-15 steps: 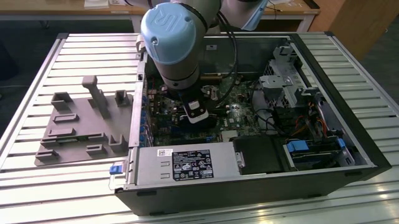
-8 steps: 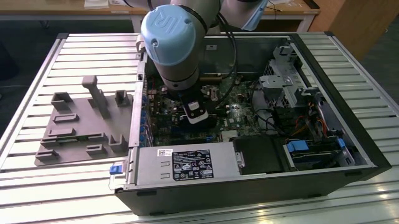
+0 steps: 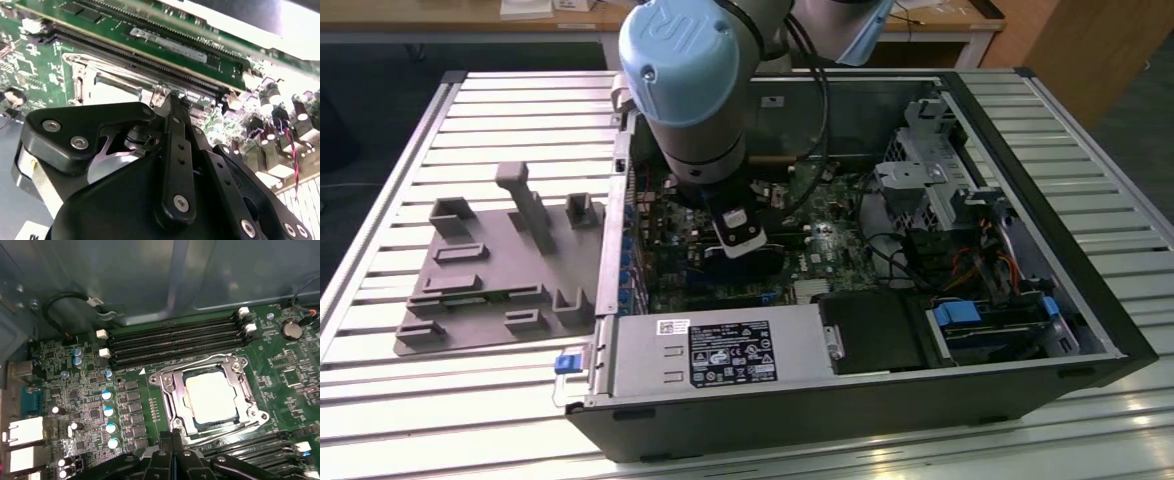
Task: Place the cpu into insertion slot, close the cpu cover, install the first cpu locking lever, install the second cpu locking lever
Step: 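Install the second cpu locking lever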
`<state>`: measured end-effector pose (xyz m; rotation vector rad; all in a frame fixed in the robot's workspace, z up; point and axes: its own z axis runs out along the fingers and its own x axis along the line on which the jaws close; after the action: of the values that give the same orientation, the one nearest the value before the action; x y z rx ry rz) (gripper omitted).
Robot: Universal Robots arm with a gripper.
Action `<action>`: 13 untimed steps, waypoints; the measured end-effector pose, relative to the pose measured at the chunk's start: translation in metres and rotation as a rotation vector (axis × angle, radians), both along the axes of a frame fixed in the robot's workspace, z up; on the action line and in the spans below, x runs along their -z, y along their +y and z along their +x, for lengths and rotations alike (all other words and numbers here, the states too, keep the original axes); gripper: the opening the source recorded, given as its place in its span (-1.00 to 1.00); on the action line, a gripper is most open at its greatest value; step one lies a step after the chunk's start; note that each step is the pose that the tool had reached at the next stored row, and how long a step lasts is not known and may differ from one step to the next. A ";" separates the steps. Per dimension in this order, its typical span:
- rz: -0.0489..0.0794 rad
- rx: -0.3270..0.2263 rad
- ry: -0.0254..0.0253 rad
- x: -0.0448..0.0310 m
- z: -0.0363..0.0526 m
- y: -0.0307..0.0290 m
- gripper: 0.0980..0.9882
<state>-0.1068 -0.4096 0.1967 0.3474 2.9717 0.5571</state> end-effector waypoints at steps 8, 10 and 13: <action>-0.008 0.001 0.0000 -0.0205 0.0020 0.0000 -0.99; -0.022 0.003 0.0000 -0.0233 0.0034 0.0001 -0.99; -0.050 0.008 0.0001 -0.0255 0.0065 0.0000 -0.99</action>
<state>-0.1003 -0.4095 0.2222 0.3543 2.9771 0.4809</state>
